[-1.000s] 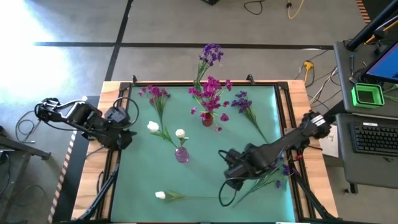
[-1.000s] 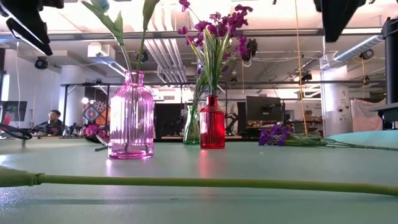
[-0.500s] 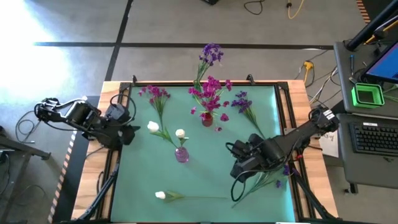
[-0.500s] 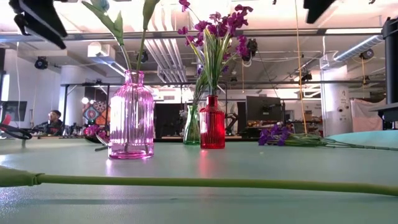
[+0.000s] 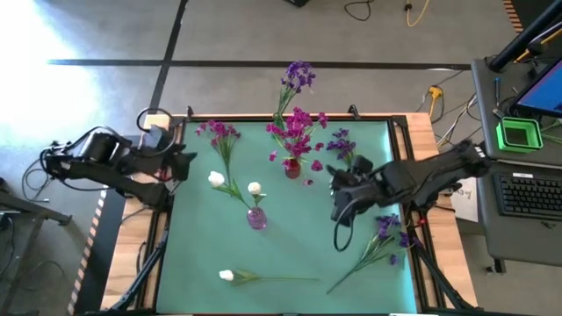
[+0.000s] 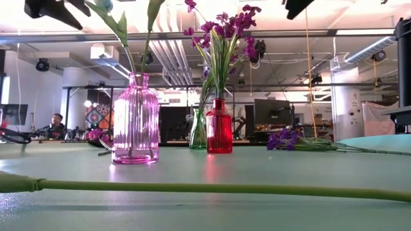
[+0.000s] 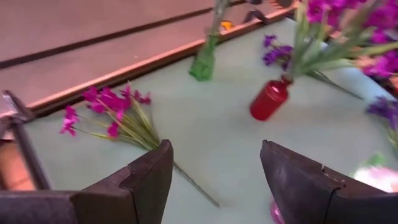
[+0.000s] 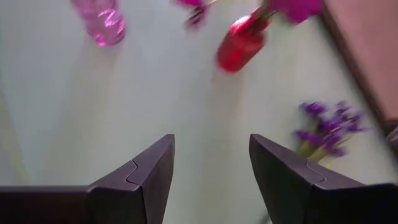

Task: Sort flowers into vase by color
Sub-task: Put the pink flower into the red vase

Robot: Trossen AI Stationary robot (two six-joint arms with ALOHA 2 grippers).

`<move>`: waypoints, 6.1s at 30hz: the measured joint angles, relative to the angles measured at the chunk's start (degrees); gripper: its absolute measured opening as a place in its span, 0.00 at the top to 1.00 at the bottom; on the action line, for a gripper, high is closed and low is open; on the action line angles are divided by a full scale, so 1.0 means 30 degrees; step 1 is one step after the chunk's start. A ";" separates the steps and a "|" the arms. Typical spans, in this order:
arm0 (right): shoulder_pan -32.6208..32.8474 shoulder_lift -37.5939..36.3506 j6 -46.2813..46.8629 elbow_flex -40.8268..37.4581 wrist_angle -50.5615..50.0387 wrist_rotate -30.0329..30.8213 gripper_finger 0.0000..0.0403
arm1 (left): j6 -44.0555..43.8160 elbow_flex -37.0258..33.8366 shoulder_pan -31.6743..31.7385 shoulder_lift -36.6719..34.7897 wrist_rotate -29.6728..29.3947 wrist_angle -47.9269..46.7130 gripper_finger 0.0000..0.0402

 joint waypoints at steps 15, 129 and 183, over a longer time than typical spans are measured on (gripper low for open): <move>-0.1196 -0.1414 -0.2855 -0.0028 0.1460 -0.0116 0.50 | 0.6435 -0.0188 0.8083 0.1200 0.2489 0.1672 0.43; -0.1181 -0.1414 -0.2609 -0.0035 0.1808 -0.0773 0.50 | 0.7876 -1.1682 1.5876 0.9410 0.5693 2.0208 1.00; -0.3107 -0.0850 -1.5250 -0.0035 2.5437 -0.0598 0.36 | 1.5794 0.1675 0.8942 0.7343 2.1030 2.8527 1.00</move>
